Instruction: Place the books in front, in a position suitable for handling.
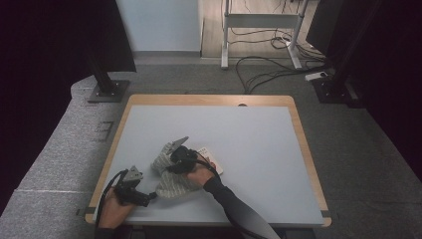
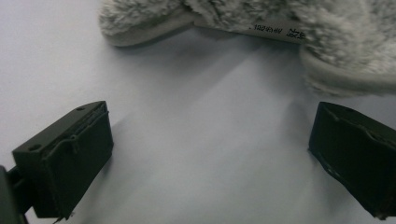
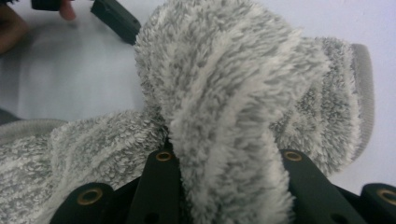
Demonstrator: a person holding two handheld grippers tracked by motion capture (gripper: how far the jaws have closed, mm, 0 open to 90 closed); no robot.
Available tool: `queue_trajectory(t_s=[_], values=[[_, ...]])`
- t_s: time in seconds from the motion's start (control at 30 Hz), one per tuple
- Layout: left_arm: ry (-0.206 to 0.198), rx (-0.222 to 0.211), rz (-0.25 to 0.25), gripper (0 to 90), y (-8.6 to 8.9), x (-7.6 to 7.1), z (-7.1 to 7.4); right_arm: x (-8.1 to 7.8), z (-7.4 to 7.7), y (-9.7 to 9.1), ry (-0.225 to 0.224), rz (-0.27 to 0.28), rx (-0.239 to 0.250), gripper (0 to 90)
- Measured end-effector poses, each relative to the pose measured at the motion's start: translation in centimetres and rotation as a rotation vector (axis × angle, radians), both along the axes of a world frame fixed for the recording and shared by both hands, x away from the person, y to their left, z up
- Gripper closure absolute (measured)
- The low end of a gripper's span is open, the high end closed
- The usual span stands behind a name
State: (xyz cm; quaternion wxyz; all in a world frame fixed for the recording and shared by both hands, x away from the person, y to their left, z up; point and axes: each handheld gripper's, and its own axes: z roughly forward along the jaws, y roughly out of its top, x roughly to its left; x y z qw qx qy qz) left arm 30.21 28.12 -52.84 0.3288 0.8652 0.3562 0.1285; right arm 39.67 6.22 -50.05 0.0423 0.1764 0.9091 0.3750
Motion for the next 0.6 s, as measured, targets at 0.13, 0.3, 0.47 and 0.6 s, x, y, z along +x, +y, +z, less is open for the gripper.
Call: queue_trajectory(t_s=[0.13, 0.3, 0.47, 0.6], values=[[0.0, -0.001, -0.001, 0.0, 0.0, 0.0, 0.0, 0.3, 0.0, 0.1, -0.001, -0.005, -0.005, 70.9], [0.0, 0.001, 0.0, 0.0, 0.0, 0.0, 0.0, 0.7, -0.1, -0.4, -0.006, -0.019, -0.013, 70.8], [0.0, -0.001, -0.001, 0.0, 0.0, 0.0, 0.0, 1.2, -0.1, -1.2, -0.001, -0.038, -0.016, 70.8], [0.0, 0.0, 0.0, 0.0, 0.0, 0.0, 0.0, 1.6, -0.2, -2.0, -0.006, -0.059, -0.018, 70.9]])
